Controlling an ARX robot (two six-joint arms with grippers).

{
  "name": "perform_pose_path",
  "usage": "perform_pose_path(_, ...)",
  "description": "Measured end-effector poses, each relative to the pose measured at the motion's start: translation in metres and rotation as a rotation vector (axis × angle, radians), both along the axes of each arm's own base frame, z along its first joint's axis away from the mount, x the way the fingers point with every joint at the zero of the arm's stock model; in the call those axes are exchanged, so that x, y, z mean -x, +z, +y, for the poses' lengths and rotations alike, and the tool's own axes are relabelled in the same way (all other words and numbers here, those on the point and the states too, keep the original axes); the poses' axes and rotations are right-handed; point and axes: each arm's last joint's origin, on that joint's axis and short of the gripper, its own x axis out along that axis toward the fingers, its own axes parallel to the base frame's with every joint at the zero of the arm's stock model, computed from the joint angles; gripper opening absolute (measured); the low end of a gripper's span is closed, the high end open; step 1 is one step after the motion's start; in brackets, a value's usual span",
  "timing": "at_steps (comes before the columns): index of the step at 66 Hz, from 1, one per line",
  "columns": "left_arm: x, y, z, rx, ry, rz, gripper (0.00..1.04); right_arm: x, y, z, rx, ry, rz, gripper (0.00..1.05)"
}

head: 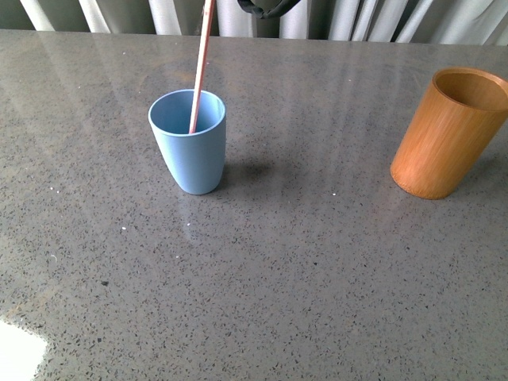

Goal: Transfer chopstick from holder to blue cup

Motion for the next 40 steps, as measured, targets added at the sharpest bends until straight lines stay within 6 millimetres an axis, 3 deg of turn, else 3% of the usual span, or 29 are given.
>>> perform_pose_path(31,0.000,0.000,0.000,0.000,0.000,0.000,0.96,0.011,-0.022,0.003,0.047,0.008,0.032,0.03)
perform_pose_path(40,0.000,0.000,0.000,0.000,0.000,0.000,0.96,0.014,-0.029,0.004,0.056,0.013,0.043,0.25)
